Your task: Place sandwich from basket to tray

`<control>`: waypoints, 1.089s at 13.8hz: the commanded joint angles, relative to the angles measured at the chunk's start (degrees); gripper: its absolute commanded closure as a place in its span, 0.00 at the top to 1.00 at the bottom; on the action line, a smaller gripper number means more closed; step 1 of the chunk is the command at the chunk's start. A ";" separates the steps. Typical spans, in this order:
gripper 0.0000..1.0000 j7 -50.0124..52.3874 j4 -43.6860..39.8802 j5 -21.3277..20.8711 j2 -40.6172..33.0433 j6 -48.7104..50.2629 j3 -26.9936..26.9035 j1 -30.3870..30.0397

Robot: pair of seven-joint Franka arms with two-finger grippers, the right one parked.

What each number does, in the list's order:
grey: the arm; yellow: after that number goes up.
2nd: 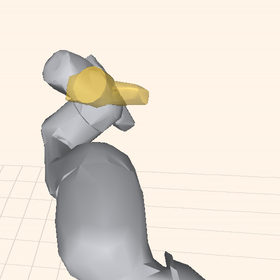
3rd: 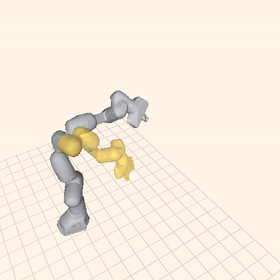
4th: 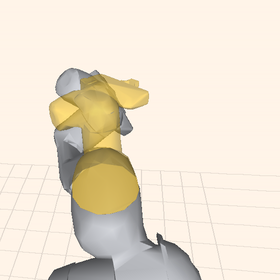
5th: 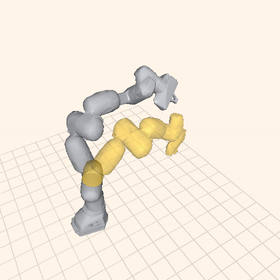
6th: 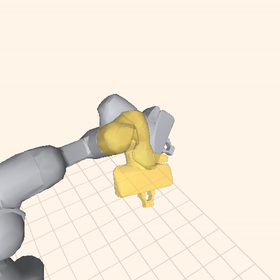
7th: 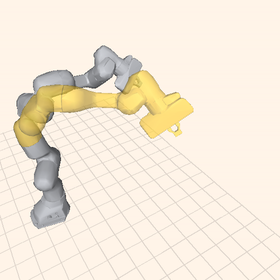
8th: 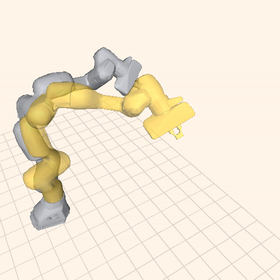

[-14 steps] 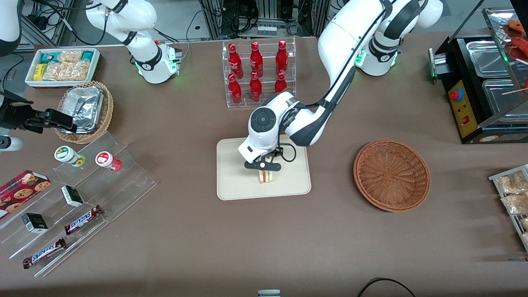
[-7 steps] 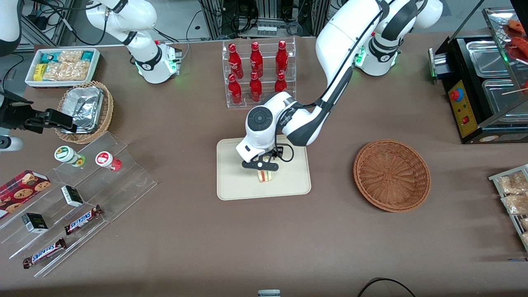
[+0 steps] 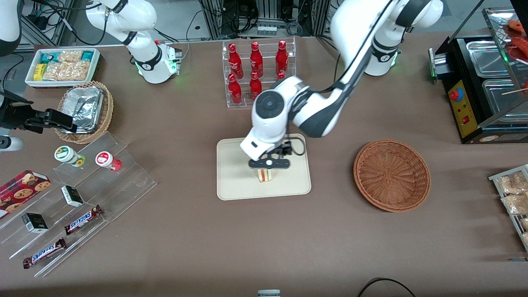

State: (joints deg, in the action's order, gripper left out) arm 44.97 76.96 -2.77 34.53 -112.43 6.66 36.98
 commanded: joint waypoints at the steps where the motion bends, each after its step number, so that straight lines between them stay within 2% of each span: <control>1: 1.00 -0.05 1.88 -0.66 -7.61 7.81 0.28 -4.71; 8: 1.00 -12.16 3.01 -0.22 -18.87 20.84 0.28 -17.01; 15: 1.00 -29.48 12.33 0.04 -28.19 21.29 0.28 -30.64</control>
State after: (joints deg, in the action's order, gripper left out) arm 18.66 84.77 -2.84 10.59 -91.06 6.17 8.91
